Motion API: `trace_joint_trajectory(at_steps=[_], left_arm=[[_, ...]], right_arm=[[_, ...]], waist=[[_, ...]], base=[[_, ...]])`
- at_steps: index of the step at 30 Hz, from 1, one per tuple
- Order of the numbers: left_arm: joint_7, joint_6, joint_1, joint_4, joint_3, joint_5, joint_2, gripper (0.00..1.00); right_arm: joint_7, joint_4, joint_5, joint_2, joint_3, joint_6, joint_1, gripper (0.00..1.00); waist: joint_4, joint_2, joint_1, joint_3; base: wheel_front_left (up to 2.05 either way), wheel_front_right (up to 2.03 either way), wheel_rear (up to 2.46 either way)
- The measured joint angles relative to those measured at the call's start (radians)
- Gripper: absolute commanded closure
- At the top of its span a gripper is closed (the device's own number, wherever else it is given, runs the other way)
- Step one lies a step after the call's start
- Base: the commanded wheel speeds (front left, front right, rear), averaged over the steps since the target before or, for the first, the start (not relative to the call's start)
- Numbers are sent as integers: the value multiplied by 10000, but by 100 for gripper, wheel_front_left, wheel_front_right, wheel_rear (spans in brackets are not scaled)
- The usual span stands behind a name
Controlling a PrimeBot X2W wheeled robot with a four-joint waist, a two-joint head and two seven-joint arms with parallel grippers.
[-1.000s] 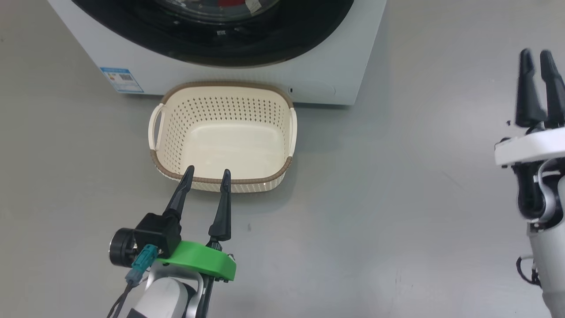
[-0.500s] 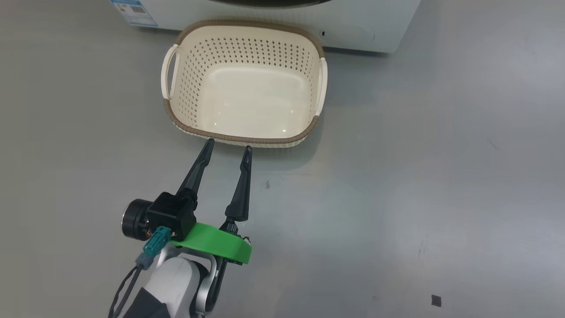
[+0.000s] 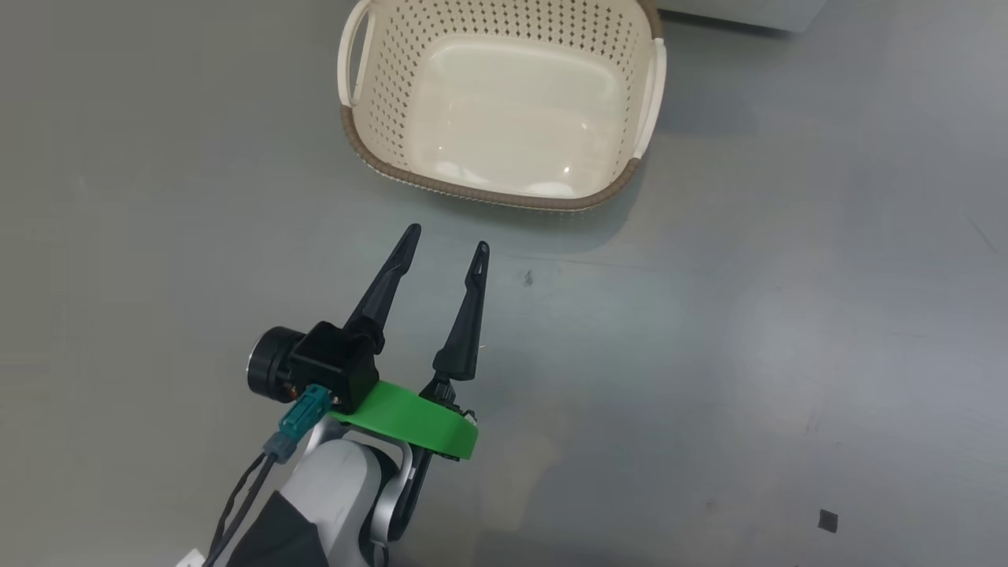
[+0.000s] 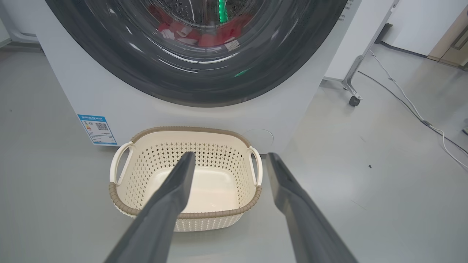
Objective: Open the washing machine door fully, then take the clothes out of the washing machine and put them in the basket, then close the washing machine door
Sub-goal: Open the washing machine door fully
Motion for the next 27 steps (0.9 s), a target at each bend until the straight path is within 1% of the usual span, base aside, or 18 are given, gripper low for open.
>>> trace_joint_trajectory(at_steps=[2,6,14,17,19,22,24,27], left_arm=[[0,2,-70,4,-98,0,-2,0],[0,2,-147,13,-270,-40,-6,0],[0,2,-218,42,-362,-88,-23,0],[0,2,-220,84,-284,-88,-35,0],[0,2,-220,84,-265,-88,-35,0],[0,2,-220,92,-265,-90,-38,0],[0,2,-223,136,-303,-90,-40,0],[0,2,-230,194,-339,-184,-42,0]], right_arm=[[240,142,228,8,-61,-63,-315,100],[811,483,894,123,-263,-372,-832,100],[1774,995,1724,94,-355,-616,-1663,100],[2211,1237,2345,372,-372,-644,-1833,100],[2491,1360,2500,458,-313,-706,-1885,100],[2886,1544,2763,460,-339,-897,-2139,100],[3060,1588,2847,426,-366,-1039,-2296,100],[3252,1741,2895,295,-407,-1116,-2365,100]], waist=[[141,0,0,127],[401,0,0,355],[855,0,-1,656],[958,0,-1,715],[1005,0,-1,733],[1071,0,-1,759],[1111,0,-1,785],[1201,0,-1,816]], base=[[0,0,0],[0,0,0],[0,0,0],[0,0,0],[0,0,0],[0,0,0],[0,0,0],[0,0,0]])
